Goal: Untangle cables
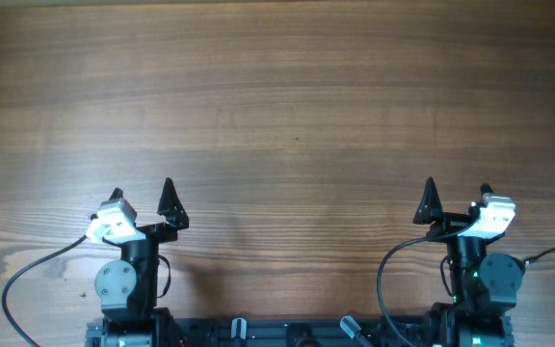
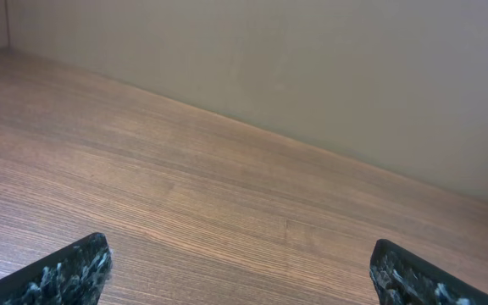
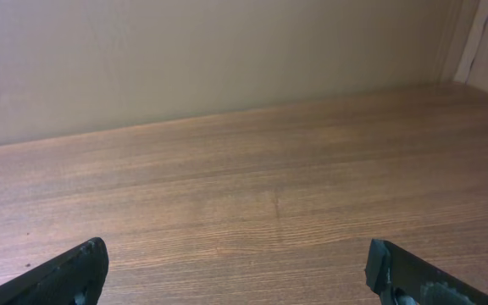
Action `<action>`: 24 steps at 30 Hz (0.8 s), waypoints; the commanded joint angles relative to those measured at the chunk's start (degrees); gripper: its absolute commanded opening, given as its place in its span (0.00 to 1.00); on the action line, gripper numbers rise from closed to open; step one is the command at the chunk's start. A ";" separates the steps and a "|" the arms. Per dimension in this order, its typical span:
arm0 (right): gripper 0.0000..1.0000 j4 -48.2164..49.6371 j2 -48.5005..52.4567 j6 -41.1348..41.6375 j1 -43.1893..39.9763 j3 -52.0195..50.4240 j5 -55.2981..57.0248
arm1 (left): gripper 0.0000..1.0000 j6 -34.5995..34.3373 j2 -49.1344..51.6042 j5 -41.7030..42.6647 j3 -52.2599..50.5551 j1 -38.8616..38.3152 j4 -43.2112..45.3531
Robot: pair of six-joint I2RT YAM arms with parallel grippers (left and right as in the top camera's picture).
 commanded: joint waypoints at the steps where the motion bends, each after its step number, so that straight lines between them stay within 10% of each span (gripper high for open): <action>1: 1.00 0.11 -0.98 -0.37 0.17 0.26 1.14 | 1.00 0.94 -0.59 -0.11 -0.24 -0.22 -0.04; 24: 1.00 0.11 -0.98 -0.37 0.17 0.26 1.14 | 0.99 0.94 -0.59 -0.11 -0.24 -0.22 -0.04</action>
